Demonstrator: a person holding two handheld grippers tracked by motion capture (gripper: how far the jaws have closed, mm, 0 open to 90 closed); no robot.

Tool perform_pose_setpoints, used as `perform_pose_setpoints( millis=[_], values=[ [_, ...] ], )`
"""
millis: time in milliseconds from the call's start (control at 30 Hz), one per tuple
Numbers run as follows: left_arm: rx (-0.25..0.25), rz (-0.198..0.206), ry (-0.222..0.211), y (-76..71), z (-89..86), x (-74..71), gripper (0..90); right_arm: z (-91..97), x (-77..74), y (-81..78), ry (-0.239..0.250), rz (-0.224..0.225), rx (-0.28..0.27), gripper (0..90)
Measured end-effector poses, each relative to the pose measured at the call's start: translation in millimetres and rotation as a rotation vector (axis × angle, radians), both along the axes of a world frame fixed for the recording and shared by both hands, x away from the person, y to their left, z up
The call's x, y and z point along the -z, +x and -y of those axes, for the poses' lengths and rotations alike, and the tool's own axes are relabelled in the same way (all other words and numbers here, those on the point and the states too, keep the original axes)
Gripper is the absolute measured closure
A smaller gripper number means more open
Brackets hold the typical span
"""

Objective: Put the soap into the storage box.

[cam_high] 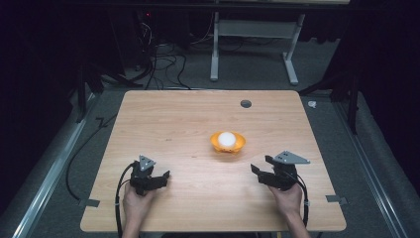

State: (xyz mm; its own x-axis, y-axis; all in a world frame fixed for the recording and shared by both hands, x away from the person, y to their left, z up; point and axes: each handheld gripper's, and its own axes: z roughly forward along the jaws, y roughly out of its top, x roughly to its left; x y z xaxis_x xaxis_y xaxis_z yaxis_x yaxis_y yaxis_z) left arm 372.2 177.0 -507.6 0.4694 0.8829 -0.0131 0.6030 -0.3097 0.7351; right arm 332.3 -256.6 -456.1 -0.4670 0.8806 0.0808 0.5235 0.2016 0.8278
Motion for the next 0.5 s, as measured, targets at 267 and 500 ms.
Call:
perform_pose_setpoints(
  millis=[267,500],
  values=[
    [0.000,0.000,0.000,0.0,0.0,0.0,22.1,-8.9,2.1,5.8,-0.014,-0.009,-0.029,32.4],
    [0.000,0.000,0.000,0.0,0.0,0.0,22.1,-16.7,4.5,10.3,-0.024,-0.017,-0.045,32.4]
  ],
)
